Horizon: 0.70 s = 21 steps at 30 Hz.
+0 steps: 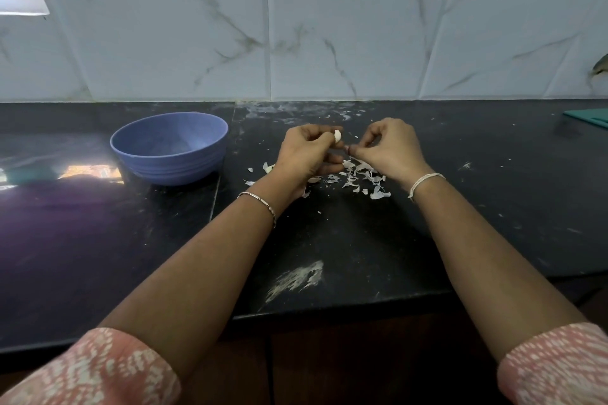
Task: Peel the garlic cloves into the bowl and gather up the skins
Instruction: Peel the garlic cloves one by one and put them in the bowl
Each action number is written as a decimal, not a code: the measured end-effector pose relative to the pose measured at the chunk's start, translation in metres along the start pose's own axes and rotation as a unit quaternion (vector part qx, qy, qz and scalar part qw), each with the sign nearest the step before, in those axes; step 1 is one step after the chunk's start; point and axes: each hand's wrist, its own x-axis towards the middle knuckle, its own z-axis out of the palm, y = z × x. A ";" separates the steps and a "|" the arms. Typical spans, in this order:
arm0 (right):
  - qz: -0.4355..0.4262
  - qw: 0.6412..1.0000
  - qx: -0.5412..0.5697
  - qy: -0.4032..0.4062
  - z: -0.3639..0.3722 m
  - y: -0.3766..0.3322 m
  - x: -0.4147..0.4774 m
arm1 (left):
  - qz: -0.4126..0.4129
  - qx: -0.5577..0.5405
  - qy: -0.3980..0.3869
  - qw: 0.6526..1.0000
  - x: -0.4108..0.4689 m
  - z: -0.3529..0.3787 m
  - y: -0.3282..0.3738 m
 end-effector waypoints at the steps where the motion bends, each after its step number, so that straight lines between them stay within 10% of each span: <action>1: 0.001 1.000 0.008 0.012 0.000 0.000 0.000 | -0.003 0.002 0.000 1.000 0.001 0.000 0.000; 7: -0.014 0.971 0.238 -0.019 0.004 -0.004 0.000 | 0.007 0.034 0.002 0.999 0.003 -0.001 -0.004; 21: -0.058 0.996 0.073 0.017 0.007 -0.009 -0.004 | 0.110 0.143 0.100 0.978 0.007 -0.005 -0.006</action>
